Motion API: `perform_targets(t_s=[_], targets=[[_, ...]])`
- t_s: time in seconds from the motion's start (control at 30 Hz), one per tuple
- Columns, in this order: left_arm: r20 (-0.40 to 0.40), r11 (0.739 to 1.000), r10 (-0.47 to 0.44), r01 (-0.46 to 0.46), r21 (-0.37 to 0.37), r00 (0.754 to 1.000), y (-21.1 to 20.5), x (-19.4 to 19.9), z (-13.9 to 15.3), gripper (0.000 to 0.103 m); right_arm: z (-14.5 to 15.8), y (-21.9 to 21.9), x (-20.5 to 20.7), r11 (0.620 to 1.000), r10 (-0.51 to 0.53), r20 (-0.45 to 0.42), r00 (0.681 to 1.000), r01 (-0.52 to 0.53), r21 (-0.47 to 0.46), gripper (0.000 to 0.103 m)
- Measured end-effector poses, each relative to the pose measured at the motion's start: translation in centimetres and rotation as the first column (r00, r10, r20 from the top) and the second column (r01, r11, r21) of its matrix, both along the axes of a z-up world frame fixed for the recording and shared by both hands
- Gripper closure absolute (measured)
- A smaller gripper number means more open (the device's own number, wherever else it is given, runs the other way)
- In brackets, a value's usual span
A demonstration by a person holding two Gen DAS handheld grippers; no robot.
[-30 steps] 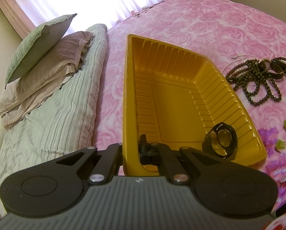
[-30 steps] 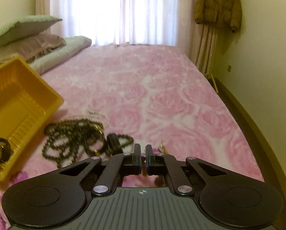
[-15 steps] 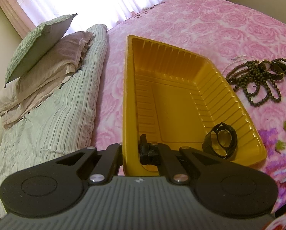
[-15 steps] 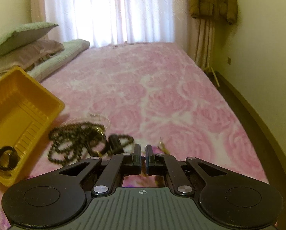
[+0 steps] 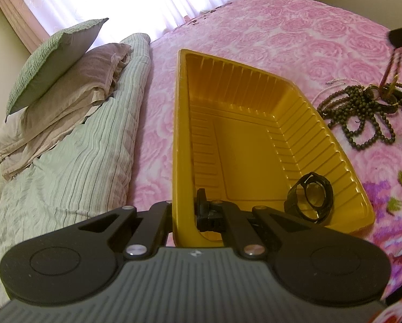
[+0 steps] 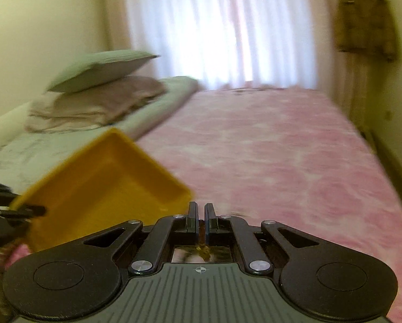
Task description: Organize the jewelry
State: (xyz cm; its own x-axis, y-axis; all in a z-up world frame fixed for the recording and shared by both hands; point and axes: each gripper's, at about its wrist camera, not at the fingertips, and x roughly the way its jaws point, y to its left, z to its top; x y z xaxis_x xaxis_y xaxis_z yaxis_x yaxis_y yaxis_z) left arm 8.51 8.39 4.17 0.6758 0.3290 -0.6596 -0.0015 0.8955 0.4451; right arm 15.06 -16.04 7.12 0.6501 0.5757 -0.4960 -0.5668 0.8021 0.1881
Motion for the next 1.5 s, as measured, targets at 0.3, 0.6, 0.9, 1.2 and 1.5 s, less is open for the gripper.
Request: perform_targets(t_s=[0.3, 0.6, 0.9, 1.2, 1.5], targets=[[0.002, 1.0, 0.002, -0.002, -0.013, 1.0, 0.1, 0.0, -0.2, 0.101, -2.9, 8.6, 1.0, 0.983, 0.177, -0.078, 0.981, -0.18, -0.036, 0.099], [0.002, 1.0, 0.009, -0.009, -0.026, 1.0, 0.2, -0.1, -0.3, 0.101, -3.9, 9.2, 2.0, 0.985, 0.172, -0.095, 0.98, -0.175, -0.016, 0.099], [0.006, 1.0, 0.011, -0.011, -0.027, 1.0, 0.2, 0.0, -0.2, 0.101, -5.7, 1.1, 1.0, 0.999, -0.029, -0.114, 0.993, 0.027, -0.022, 0.065], [0.004, 1.0, 0.013, -0.013, -0.024, 1.0, 0.3, 0.0, -0.2, 0.101, -9.4, -8.0, -1.6, 0.956, -0.283, -0.134, 0.95, 0.268, -0.118, 0.064], [-0.004, 1.0, 0.02, -0.02, -0.005, 1.0, -0.2, 0.1, -0.2, 0.101, -10.0, -11.1, -0.6, 0.934, -0.349, -0.102, 0.932, 0.337, -0.116, 0.064]])
